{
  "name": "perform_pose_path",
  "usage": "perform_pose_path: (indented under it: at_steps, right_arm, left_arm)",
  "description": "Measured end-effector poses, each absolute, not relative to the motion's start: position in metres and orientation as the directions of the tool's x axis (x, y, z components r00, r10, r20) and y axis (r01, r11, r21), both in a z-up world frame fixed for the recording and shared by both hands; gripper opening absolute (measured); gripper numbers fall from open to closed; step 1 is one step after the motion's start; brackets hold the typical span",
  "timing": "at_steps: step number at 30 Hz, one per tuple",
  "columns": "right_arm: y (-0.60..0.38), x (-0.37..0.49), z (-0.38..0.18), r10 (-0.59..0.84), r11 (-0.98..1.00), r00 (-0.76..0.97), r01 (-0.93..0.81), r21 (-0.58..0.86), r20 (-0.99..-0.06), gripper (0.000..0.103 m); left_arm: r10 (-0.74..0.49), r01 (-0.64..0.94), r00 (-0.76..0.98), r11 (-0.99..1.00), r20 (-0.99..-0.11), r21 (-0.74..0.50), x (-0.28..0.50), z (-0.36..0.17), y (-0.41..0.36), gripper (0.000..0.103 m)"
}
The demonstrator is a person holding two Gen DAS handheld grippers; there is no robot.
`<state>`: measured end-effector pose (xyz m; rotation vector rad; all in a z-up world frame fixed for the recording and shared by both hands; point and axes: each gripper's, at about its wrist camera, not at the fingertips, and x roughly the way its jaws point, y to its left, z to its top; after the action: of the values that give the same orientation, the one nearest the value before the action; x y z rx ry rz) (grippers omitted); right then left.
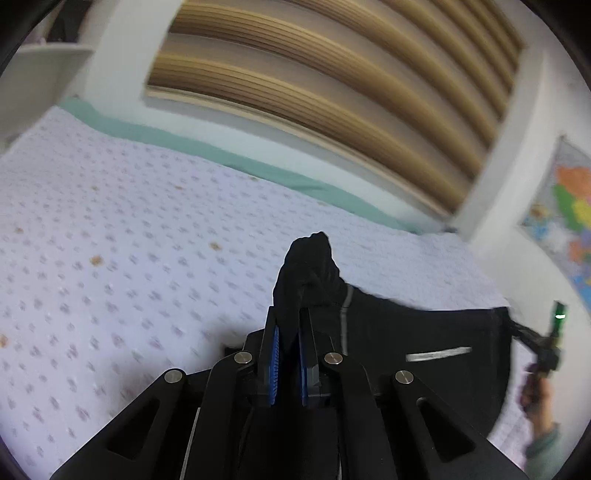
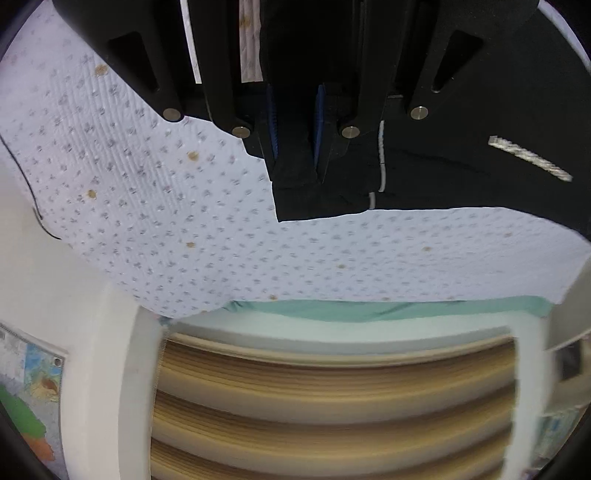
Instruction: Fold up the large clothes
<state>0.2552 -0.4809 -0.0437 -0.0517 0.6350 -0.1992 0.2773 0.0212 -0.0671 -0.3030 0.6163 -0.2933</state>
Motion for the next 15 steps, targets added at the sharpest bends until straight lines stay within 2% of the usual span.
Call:
perform_pose_path:
  at_steps: [3,6,9,13,15]
  right_arm:
    - [-0.479,0.294,-0.074,-0.234,0.971,0.726,0.208,-0.118,-0.647,0.019]
    - [-0.476,0.326,-0.134,-0.281,0.958,0.624,0.226,-0.176,-0.729,0.019]
    - [-0.478,0.344,-0.204,-0.205,0.976,0.509,0.171,-0.136,-0.836,0.02]
    - [-0.477,0.341,-0.219,-0.218,0.974,0.54,0.178,-0.143,-0.813,0.025]
    - [-0.483,0.34,-0.222,-0.182,0.978,0.553,0.186,-0.092,-0.813,0.027]
  left_arm:
    - [-0.247,0.073,0.767,0.951,-0.592,-0.301,0.308,-0.101,0.01,0.008]
    - [-0.188,0.007,0.713,0.965,-0.675,-0.261,0.332,-0.15,0.002,0.009]
    - [-0.201,-0.031,0.618,0.96,-0.76,-0.279,0.353,-0.208,-0.001,0.013]
    - [-0.229,-0.04,0.617,0.946,-0.752,-0.321,0.358,-0.221,0.004,0.019]
    - [-0.218,-0.043,0.626,0.949,-0.748,-0.313,0.356,-0.225,0.004,0.029]
